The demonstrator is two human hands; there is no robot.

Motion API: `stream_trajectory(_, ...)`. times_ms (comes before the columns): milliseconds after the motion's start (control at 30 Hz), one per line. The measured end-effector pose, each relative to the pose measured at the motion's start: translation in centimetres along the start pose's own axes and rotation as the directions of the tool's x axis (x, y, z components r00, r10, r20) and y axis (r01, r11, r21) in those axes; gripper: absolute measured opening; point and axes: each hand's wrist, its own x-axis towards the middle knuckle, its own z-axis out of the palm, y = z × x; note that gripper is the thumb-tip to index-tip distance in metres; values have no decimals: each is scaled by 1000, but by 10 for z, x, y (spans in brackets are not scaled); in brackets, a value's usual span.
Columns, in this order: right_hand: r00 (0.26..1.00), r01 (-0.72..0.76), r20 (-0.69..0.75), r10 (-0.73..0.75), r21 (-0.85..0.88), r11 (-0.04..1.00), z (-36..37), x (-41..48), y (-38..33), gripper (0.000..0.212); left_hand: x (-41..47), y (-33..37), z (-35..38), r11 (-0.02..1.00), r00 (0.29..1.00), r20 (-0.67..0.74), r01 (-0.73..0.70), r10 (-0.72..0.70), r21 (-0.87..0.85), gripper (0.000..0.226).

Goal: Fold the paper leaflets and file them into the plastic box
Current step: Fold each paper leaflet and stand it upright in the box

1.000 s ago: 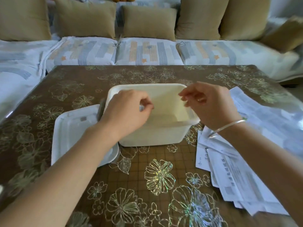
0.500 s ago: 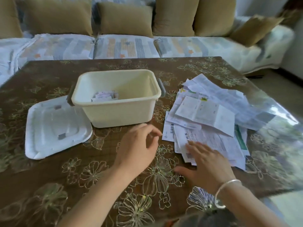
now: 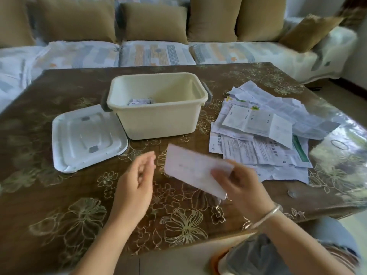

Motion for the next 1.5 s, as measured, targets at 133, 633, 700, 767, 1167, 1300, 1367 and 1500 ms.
stream_trajectory(133, 978, -166, -19, 208, 531, 831, -1, 21, -23, 7, -10, -4, -20, 996, 997, -59, 41, -46, -84, 42)
stream_trajectory(633, 988, -133, 48, 144, -185, 974, 27, 70, 27, 11, -24, -27, -20, 840, 878, 193, -477, 439, 258, 63)
stream_trajectory(700, 991, -123, 21, 130, -200, 972, 26, 67, 25, 23, -22, -30, -17, 822, 872, 208, -488, 444, 292, 55)
stream_trajectory(767, 997, -24, -75, 4, -264, 964, 20, 58, 21, 32, -23, -34, -16, 827, 876, 214, -479, 432, 292, 49)
stream_trajectory(1167, 991, 84, 120, -63, -185, 979, 8, -11, 21, 55, -28, -14, 0, 934, 983, 12, -180, 185, 308, 36)
stream_trajectory(1300, 991, 129, -15, -135, -206, 970, 20, -11, 26, 51, -28, -11, 8, 933, 995, -34, -77, 95, 351, 76)
stream_trajectory(1367, 990, 106, -66, -127, -259, 960, 23, -8, 29, 57, -28, -13, 10, 931, 993, -53, -78, 104, 357, 88)
stream_trajectory(1500, 974, 168, -79, -213, -378, 910, 31, -9, 38, 74, -29, -11, 11, 843, 977, -93, -117, 193, 525, 86)
